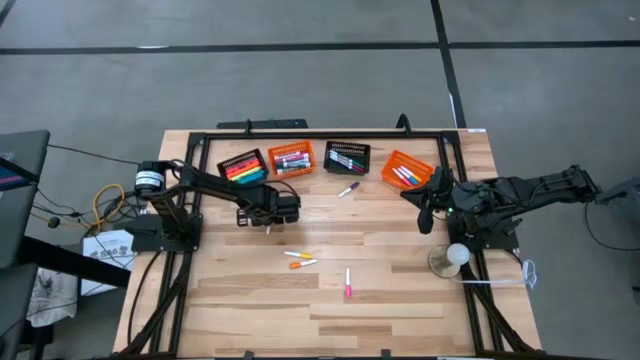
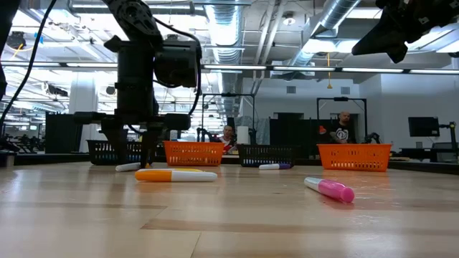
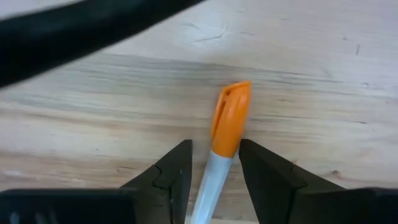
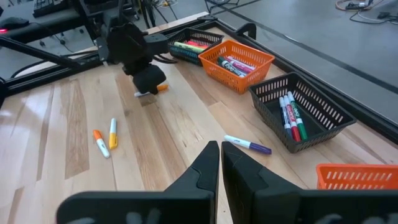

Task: Pick & Place Markers
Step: Put the top orange small highlighter pen into the left orange bin

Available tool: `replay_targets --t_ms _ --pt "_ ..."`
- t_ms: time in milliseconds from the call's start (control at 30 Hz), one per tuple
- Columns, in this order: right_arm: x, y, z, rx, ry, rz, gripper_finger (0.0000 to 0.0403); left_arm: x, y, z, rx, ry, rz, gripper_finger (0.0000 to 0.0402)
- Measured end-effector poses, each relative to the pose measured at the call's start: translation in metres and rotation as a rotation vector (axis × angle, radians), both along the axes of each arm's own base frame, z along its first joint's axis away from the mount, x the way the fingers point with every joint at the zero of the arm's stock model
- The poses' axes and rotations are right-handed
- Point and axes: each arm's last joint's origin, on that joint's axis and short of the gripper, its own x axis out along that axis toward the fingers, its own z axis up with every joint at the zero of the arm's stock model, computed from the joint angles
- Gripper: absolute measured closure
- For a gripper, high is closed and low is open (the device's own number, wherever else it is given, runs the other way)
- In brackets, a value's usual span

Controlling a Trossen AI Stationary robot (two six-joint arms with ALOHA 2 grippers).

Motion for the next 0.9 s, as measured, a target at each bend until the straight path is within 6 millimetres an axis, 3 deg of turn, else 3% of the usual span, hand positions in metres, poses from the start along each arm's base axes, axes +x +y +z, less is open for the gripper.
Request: replay_targets --t_ms 600,900 --pt "0.0 0.0 0.0 0.0 0.0 0.0 0.0393 0.001 -0.01 0.001 0.027 -0.005 -0.036 0.0263" --pt "0.0 0.0 0.0 0.0 0.0 0.0 0.0393 0.001 -0.007 0.012 0.101 -0.063 -0.027 0.0263"
